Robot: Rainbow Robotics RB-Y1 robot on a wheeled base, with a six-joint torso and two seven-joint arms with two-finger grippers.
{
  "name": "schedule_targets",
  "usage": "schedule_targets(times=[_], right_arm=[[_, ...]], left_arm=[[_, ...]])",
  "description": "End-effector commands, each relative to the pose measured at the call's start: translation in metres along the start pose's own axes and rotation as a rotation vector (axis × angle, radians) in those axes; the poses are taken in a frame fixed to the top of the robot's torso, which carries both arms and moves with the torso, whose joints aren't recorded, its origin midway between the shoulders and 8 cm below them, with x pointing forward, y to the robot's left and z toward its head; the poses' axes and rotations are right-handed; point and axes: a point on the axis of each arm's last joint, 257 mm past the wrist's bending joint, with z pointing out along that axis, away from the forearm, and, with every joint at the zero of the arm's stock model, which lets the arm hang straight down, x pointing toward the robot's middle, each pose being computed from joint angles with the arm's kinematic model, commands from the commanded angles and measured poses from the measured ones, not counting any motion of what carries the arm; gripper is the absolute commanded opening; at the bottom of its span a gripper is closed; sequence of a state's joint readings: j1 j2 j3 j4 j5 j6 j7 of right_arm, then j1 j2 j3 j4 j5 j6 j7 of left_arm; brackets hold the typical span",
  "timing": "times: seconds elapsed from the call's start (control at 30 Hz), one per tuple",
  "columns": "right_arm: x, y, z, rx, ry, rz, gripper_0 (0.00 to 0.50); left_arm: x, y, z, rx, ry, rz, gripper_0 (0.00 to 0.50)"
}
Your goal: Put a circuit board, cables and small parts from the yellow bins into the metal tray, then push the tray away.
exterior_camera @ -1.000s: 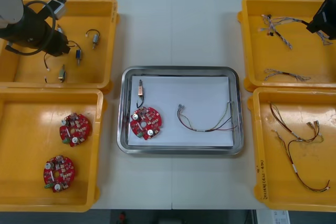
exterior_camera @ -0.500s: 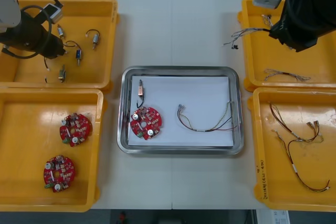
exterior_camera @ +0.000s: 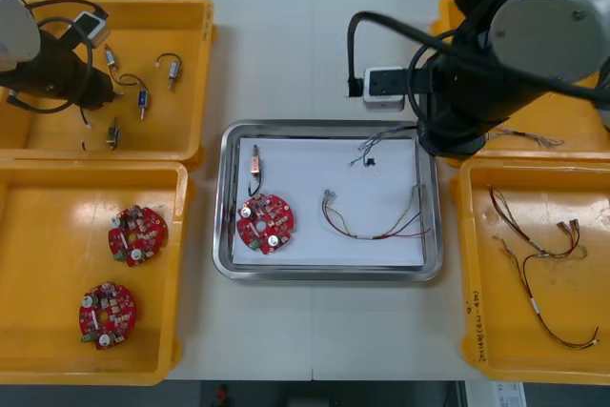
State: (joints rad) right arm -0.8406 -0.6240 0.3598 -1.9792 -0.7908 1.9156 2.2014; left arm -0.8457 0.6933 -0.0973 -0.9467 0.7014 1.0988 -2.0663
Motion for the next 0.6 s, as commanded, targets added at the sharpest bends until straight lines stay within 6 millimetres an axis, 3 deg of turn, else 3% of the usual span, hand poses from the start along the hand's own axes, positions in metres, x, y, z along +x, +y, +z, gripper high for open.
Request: schedule_targets(times=[0.03,0.27,0.6], right_arm=[[-0.027,0.005,0.012,0.018,-0.011,-0.015,0.0],[-0.047,0.002,0.037,0.016,-0.047,0.016,0.0],[-0.036,-0.007,0.072,0.047,-0.004,0.03,0.0]], left_arm=[[-0.032,-0.005,-0.005,-0.007,-0.047,0.116,0.5],[-0.027,-0.011,0.003,0.002,-0.04,0.112,0.5],[-0.02,-0.018,0.009,0.031,-0.034,0.092,0.5]])
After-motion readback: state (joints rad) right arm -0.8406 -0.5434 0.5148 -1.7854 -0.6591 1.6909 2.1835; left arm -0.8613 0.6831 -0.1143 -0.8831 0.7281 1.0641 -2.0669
